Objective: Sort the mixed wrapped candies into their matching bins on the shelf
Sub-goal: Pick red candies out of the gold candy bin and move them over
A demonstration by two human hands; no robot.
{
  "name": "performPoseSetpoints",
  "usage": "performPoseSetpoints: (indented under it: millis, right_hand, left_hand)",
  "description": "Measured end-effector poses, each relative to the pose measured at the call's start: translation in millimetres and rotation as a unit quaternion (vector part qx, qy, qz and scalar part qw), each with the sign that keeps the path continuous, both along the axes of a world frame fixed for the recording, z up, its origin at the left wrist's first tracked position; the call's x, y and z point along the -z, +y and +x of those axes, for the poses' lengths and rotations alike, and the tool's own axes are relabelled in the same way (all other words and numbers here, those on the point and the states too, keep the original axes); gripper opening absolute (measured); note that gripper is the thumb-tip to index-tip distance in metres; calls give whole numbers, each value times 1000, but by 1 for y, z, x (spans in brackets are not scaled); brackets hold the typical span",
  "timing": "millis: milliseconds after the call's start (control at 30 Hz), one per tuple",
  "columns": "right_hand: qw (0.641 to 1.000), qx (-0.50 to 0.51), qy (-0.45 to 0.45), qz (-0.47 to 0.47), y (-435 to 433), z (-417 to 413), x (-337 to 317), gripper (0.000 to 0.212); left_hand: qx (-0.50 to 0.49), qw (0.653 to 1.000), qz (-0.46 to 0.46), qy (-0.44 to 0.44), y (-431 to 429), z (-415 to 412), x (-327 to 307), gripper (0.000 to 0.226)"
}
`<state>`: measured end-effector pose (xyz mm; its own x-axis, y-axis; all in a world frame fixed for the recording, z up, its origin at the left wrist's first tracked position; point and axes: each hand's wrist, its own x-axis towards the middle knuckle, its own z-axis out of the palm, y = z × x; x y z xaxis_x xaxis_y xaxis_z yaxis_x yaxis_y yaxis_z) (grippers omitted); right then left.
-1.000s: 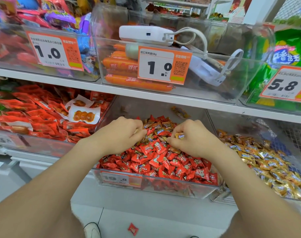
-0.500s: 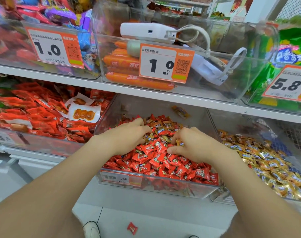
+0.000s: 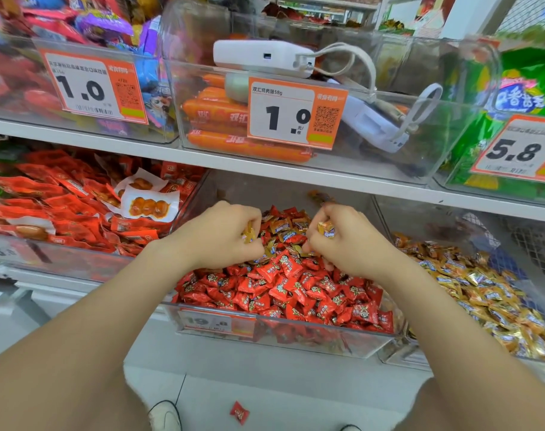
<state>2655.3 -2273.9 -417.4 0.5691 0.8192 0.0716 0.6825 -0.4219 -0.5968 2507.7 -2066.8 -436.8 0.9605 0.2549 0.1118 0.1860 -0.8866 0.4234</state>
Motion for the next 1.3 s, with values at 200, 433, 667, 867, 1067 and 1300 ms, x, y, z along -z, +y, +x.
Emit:
performPoseSetpoints:
  millis: [200,433,667,867,1067,1300]
  right_hand:
    - [1000,-11,15,12,14,-6,8,14]
    - [989,-27,-144,-36,43,-12,24,18]
    - [978,-119,-144,-91,71,-17,26,23]
    - [953,-184,-125,-207,80,-16,33,34]
    - [943,-160,-154,-249,86,-21,30,34]
    - [991,-102,2,-86,54,-3,15,8]
  left_hand:
    - [-43,999,14,6,4,-8,-3,33]
    - [-53,998,24,36,-6,-18,-4,10]
    - [-16,986,90,138,-2,-19,5,59]
    - [25,982,86,167,2,-12,8,41]
    - [22,980,73,184,2,-4,9,34]
    - [2,993,49,107,0,-11,7,28]
